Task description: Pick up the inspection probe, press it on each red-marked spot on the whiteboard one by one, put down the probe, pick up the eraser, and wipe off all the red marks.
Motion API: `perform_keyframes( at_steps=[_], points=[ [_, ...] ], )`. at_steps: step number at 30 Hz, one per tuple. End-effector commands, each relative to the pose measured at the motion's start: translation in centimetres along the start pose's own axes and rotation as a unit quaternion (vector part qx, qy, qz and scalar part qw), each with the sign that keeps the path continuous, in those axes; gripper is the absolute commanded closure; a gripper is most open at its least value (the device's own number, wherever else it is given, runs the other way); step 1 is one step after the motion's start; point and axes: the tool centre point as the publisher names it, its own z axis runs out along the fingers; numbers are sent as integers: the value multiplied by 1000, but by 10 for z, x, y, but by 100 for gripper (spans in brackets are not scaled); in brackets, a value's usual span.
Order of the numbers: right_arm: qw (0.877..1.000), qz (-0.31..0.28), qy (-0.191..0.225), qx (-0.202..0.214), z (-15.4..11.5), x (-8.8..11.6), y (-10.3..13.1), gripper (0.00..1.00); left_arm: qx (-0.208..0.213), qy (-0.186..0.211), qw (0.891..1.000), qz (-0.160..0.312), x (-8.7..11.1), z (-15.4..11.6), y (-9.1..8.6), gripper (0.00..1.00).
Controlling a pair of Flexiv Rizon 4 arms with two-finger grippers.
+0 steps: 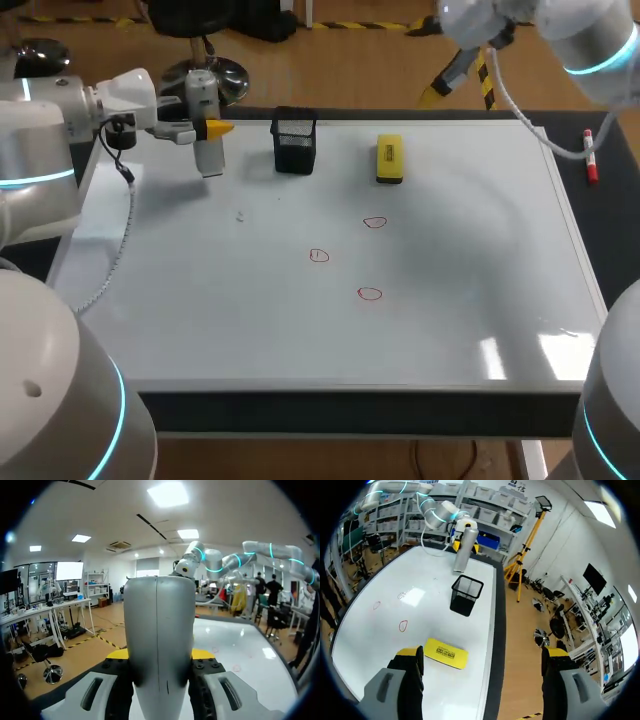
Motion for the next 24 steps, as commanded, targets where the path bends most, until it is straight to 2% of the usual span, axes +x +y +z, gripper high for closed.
perform_keyframes(
  at_steps=[1,7,12,15,17,19,21,24],
  points=[
    [981,-62,169,70,13,0,9,0,1,-1,1000,1,0,0,0,100],
    [963,-124,221,95,26,14,13,0,1,-1,1000,1,0,0,0,100],
    [945,-174,248,120,29,25,9,0,1,-1,1000,1,0,0,0,100],
    [925,-227,263,152,30,32,6,0,1,-1,1000,1,0,0,0,100],
    [918,-248,267,159,31,37,6,0,1,-1,1000,1,0,0,0,100],
    [904,-278,274,173,32,41,4,0,1,-1,1000,1,0,0,0,100],
    [897,-297,274,179,33,45,5,0,1,-1,1000,1,0,0,0,100],
    [879,-335,278,194,34,47,-2,0,1,-1,1000,1,0,0,0,100]
  ],
)
